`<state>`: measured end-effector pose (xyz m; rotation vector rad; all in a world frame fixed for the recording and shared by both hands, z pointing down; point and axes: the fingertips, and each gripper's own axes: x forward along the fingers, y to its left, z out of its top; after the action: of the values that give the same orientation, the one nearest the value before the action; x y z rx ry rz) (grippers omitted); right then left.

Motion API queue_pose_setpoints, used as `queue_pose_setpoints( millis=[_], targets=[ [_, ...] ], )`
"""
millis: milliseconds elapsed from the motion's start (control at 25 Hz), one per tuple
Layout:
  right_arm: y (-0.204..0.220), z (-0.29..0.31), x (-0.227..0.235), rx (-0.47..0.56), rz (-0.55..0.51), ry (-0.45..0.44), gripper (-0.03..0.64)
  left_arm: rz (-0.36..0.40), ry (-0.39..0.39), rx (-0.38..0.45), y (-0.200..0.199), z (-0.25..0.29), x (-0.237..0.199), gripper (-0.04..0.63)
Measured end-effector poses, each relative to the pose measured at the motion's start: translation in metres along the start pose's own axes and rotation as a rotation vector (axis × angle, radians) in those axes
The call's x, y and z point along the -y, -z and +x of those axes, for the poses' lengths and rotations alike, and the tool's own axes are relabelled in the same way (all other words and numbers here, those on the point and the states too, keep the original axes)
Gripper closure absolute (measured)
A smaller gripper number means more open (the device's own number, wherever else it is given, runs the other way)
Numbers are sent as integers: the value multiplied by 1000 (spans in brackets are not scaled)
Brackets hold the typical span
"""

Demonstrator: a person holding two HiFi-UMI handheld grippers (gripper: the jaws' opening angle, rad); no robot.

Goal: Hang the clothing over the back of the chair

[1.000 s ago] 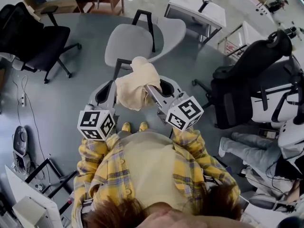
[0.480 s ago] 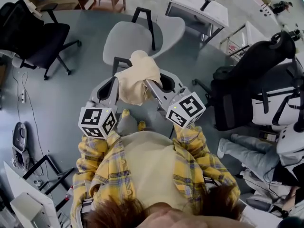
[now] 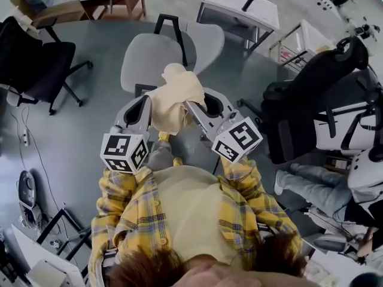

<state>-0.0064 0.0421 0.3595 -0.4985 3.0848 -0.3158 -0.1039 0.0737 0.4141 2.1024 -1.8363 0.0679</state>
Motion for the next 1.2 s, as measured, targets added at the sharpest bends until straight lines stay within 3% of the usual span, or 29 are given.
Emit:
queue_pose_setpoints(
  millis=[520,1200],
  targets=[
    [-23,51,62,2,-25,97,535,19,84,-20,-31,66,-36,591],
    [-37,109,96,-2,-40,171,535,29,161,-21,-56,110,-79,591]
  ],
)
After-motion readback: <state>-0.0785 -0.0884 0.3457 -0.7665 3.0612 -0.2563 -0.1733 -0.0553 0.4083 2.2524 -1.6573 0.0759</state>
